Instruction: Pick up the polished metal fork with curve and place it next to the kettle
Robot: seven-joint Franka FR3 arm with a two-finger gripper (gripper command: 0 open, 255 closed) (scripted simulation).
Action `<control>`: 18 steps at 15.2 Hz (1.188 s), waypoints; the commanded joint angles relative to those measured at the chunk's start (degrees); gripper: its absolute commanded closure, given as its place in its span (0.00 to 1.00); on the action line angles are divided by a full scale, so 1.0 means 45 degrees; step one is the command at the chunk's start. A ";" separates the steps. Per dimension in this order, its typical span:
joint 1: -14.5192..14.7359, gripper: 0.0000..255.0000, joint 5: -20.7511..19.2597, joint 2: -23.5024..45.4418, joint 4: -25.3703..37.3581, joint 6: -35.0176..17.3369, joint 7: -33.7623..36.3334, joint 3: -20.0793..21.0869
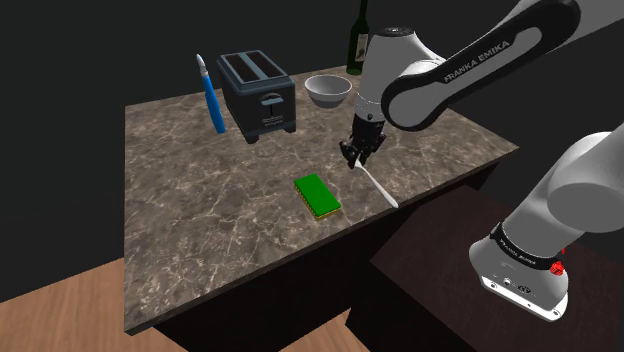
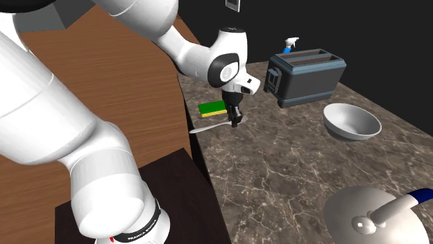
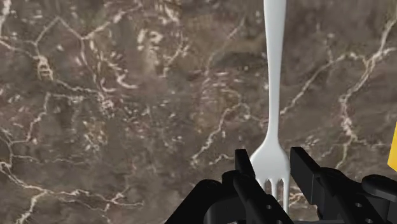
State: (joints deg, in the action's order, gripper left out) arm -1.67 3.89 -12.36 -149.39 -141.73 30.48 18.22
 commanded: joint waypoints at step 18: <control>0.0158 1.00 0.0398 -0.2082 0.1725 0.3773 -0.0443 -0.0437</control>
State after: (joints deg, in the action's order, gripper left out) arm -1.02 5.62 -21.30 -142.09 -125.66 28.47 16.29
